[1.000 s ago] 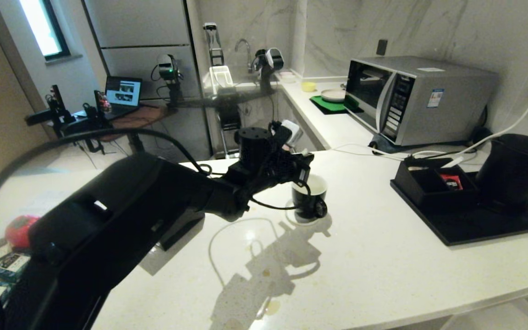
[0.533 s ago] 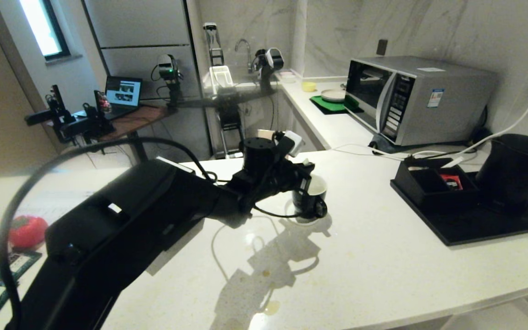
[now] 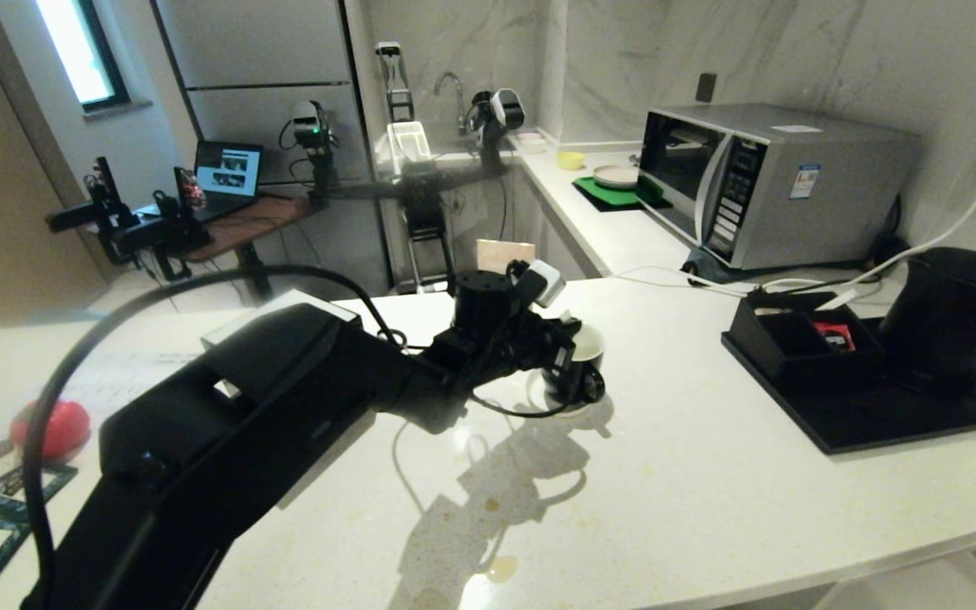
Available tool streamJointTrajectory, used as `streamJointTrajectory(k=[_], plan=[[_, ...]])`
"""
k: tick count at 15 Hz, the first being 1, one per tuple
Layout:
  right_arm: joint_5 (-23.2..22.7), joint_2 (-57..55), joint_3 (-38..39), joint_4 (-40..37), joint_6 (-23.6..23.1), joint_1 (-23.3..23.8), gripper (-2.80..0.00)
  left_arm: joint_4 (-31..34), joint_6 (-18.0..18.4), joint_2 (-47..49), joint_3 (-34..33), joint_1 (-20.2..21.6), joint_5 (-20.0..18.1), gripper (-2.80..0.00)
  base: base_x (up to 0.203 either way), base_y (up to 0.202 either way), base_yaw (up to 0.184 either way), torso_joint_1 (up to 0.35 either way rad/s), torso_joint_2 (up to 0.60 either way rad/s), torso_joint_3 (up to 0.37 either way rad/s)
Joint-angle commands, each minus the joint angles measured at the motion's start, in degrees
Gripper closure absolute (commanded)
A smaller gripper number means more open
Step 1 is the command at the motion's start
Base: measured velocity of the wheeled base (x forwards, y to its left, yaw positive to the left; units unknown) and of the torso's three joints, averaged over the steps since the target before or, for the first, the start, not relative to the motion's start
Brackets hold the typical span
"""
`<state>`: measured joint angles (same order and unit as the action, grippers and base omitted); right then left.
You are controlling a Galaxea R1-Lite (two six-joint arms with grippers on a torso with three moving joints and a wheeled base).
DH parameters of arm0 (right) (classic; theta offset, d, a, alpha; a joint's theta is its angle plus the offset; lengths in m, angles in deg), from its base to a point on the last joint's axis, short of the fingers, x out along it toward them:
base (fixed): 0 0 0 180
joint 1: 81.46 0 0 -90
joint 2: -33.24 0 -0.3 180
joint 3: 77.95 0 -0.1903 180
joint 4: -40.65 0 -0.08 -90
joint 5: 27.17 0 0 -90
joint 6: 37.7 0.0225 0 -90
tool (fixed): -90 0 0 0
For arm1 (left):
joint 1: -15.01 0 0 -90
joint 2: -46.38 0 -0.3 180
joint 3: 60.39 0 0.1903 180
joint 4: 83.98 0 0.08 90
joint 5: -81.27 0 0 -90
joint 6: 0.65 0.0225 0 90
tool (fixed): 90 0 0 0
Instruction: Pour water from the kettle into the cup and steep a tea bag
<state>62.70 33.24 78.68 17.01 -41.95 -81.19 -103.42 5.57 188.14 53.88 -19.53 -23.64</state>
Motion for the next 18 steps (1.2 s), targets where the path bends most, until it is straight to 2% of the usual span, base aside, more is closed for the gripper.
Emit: streamJointTrajectory(k=[1,13,18], plan=[[0.05,0.00,0.00,0.00,-0.06,0.00,0.00,-0.35,0.02,-0.26,-0.03,0.08,-0.03,0.00,0.000,0.000,0.000,0.000,0.00,0.000],[-0.04,0.00,0.00,0.00,-0.06,0.00,0.00,-0.34,-0.28,-6.73,-0.15,0.39,0.86,0.00,0.000,0.000,0.000,0.000,0.00,0.000],[0.02,0.00,0.00,-0.05,-0.06,0.00,0.00,-0.40,-0.33,-12.92,-3.53,0.88,4.06,0.00,0.000,0.000,0.000,0.000,0.00,0.000]])
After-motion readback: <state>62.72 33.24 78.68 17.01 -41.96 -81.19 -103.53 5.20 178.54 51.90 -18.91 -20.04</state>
